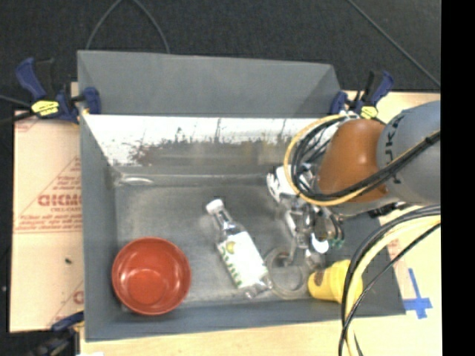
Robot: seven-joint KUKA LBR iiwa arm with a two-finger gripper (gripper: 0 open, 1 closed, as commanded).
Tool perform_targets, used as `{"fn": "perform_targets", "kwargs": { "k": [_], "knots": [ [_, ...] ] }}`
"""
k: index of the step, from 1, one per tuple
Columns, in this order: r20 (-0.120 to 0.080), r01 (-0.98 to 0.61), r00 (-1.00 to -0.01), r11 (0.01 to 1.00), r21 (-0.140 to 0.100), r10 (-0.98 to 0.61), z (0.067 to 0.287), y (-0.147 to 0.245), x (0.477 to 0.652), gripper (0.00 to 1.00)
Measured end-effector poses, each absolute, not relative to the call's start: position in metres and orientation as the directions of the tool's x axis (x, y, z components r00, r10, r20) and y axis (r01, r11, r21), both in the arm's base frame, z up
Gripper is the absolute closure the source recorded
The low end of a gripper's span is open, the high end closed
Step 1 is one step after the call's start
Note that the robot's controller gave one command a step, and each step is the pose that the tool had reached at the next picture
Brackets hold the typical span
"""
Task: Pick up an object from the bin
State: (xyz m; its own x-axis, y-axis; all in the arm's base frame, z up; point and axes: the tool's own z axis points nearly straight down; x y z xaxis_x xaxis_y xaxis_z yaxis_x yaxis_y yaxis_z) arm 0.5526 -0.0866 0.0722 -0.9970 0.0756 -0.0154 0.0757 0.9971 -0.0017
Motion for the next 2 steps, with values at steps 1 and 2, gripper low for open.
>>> {"fn": "perform_targets", "kwargs": {
  "k": [1, 2],
  "knots": [
    [-0.019, 0.070, -0.997, 0.998, -0.003, 0.070, 0.0717, -0.0858, 0.5547, 0.00],
    [-0.019, 0.073, -0.997, 0.997, -0.001, 0.073, 0.0731, -0.0861, 0.5540, 1.00]
  ]
}}
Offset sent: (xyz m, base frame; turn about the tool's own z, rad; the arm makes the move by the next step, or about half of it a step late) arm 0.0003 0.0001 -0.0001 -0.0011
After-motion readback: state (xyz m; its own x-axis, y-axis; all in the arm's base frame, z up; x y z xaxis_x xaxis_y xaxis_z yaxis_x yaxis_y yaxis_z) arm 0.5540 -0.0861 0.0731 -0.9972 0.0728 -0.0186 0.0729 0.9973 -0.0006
